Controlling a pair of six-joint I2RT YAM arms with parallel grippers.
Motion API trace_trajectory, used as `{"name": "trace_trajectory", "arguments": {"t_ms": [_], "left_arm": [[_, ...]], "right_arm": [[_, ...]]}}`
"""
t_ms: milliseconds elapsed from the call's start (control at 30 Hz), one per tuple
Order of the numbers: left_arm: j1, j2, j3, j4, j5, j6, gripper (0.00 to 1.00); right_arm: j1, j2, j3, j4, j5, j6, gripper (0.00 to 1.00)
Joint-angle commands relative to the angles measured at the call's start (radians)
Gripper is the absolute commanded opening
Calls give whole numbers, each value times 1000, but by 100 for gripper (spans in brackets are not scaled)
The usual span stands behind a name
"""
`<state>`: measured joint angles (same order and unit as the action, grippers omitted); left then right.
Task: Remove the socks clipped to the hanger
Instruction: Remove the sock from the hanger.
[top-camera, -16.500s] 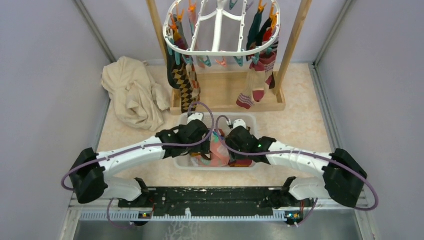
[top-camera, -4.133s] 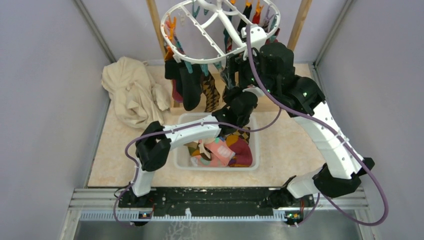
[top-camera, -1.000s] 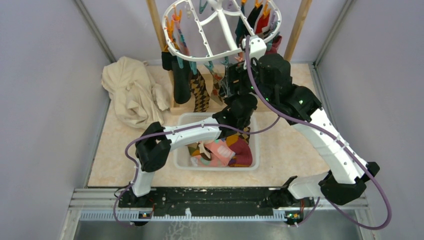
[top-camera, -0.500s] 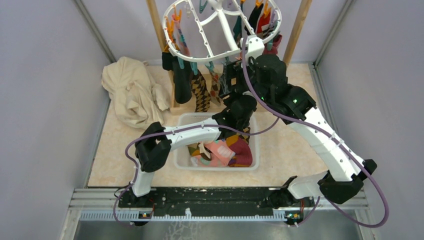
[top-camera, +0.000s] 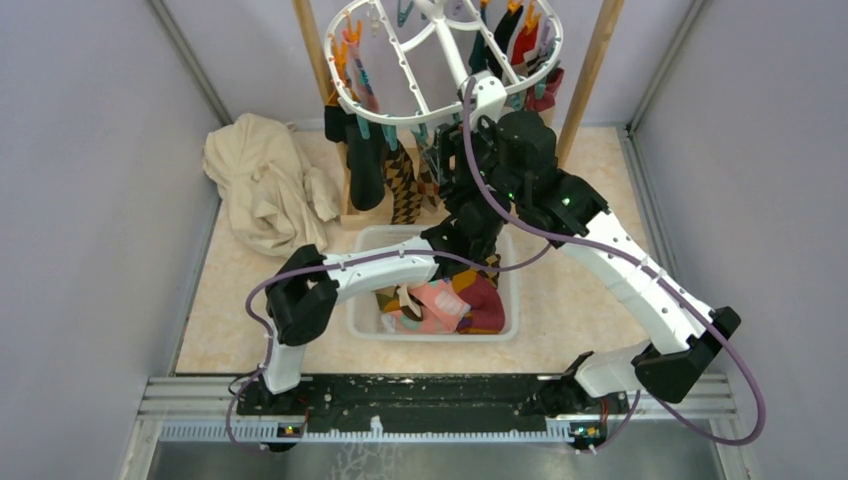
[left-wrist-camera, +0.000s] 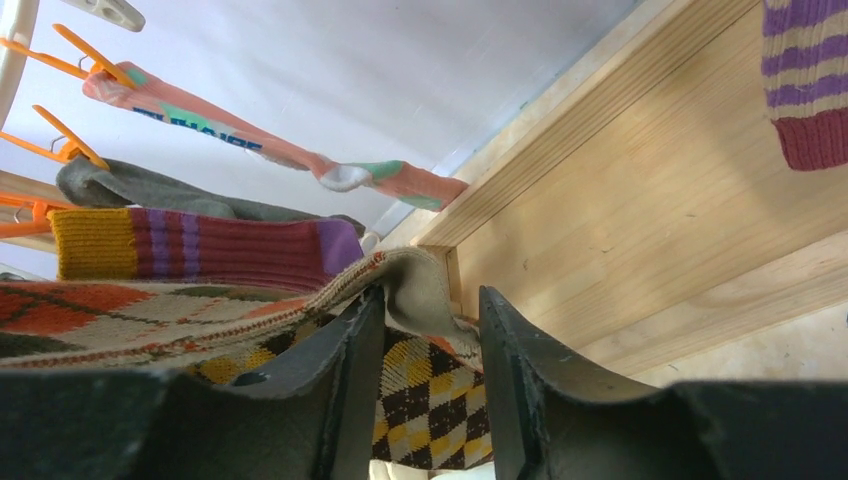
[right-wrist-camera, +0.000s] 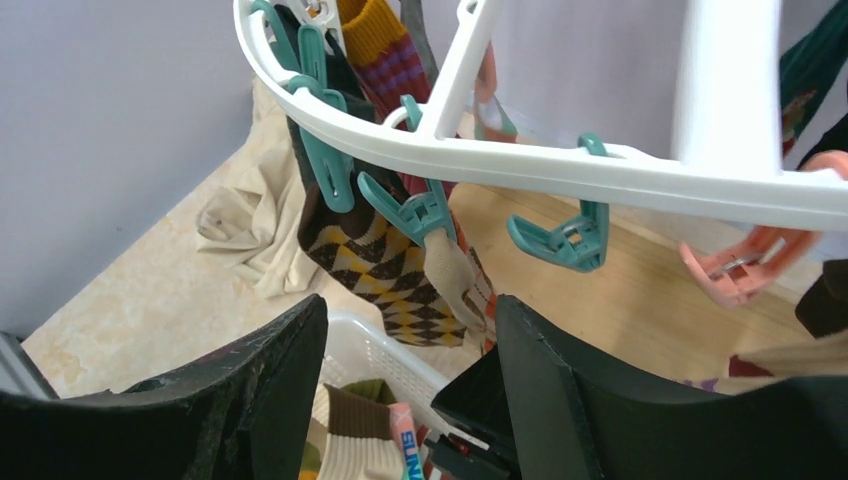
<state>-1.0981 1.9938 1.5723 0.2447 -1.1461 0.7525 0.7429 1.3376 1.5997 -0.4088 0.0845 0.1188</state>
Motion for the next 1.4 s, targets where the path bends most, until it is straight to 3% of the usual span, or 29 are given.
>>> {"name": "trace_trajectory", "arguments": {"t_ms": [0,267,733,867,1367], "left_arm": [[-3,-51,-3,1,12,-22,44],[-3,-74,-15,-30,23,-40,27],[-2,-117,-59,-52,37,-64,13],[-2,-119,-65,-51,39,-65,1],[-17,-136,-83,-30,4,-22,0]], "right_arm": [[-6,2,-18,144,-55,-34,62],[-7,17,-63,232,-54,-45,61],[-7,88,-63,345,-34,-94,61],[-7,103,-63,369,-30,-99,61],[-7,122,-64,419,-13,-102,61]]}}
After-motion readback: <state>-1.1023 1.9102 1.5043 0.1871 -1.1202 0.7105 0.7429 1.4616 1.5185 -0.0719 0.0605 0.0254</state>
